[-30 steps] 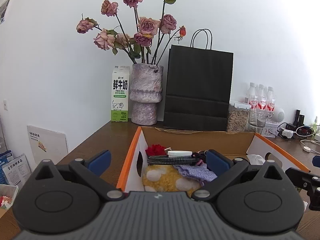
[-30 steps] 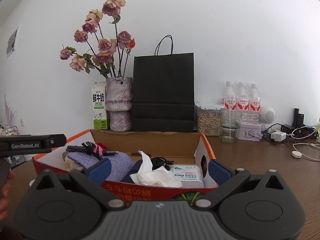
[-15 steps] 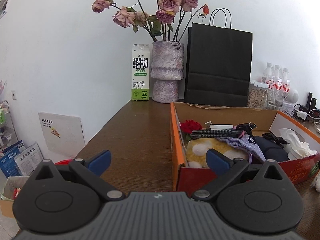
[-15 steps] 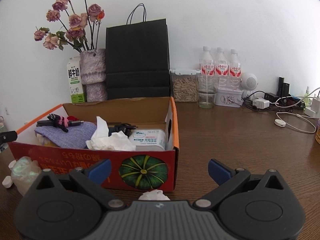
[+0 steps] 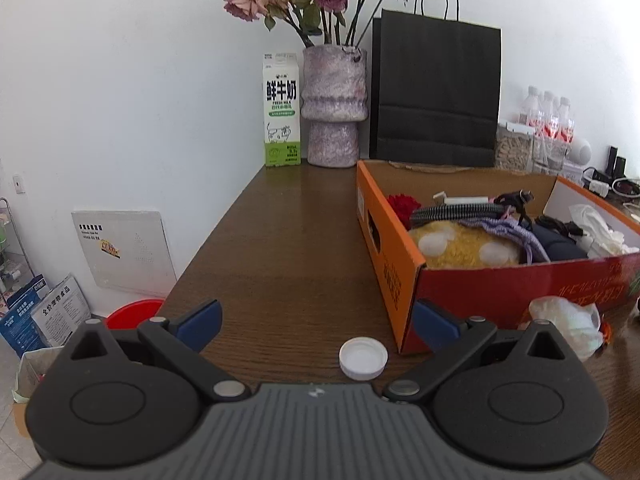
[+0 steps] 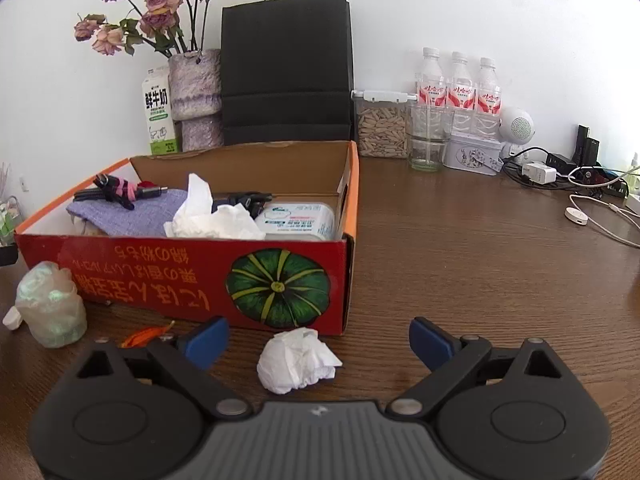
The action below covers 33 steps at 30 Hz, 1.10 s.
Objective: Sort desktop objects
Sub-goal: 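Move both tools out of the box back over the table, then grasp the crumpled tissue with the right tool while the left tool grasps a white cap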
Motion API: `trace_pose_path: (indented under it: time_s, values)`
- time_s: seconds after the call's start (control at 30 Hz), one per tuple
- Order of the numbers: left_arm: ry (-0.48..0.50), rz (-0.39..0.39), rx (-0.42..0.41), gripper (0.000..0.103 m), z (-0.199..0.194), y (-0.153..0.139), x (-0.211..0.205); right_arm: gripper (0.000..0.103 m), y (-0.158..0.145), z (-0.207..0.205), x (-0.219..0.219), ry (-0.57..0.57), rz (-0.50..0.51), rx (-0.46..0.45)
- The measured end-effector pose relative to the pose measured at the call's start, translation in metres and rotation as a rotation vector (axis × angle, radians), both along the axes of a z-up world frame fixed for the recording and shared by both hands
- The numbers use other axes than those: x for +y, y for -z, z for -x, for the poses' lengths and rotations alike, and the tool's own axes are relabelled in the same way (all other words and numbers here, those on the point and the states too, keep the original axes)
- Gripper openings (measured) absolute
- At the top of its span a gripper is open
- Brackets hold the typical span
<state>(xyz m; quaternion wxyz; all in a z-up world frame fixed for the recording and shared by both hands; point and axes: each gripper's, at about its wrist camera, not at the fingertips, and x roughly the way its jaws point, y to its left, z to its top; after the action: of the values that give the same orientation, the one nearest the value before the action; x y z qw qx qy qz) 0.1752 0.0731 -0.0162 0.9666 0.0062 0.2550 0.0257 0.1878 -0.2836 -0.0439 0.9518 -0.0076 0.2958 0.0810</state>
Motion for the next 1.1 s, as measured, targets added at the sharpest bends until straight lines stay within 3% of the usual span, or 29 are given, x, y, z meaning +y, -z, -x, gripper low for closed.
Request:
trace_pose_path:
  time_s: [0.13,0.2,0.47,0.73,0.83,0.87,0.9,1.1]
  values:
    - [0.009,-0.015,0.08,0.103,-0.006,0.011,0.003,0.092,0.002,0.001,-0.003,0.004,-0.008,0.016]
    - [0.025,-0.013,0.093,0.103,-0.007,0.013,0.002,0.081,0.002,0.001,-0.005,0.008,-0.009,0.025]
    - [0.029,-0.035,0.14,0.101,-0.012,0.019,-0.003,0.069,0.005,0.0,-0.005,0.003,-0.008,0.053]
    - [0.08,-0.001,0.139,0.064,-0.013,0.02,-0.004,0.054,0.004,0.001,-0.003,-0.01,0.005,0.045]
    - [0.106,0.005,0.131,0.043,-0.011,0.019,-0.006,0.04,0.004,0.002,-0.003,-0.011,0.006,0.041]
    - [0.116,0.01,0.129,0.029,-0.01,0.019,-0.007,0.032,0.004,0.002,-0.002,-0.01,0.005,0.039]
    - [0.118,0.009,0.128,0.029,-0.01,0.019,-0.008,0.022,0.004,0.002,-0.003,-0.01,0.001,0.038]
    - [0.083,0.031,0.125,0.029,-0.011,0.018,-0.001,0.02,0.004,0.002,-0.004,-0.015,-0.015,0.036]
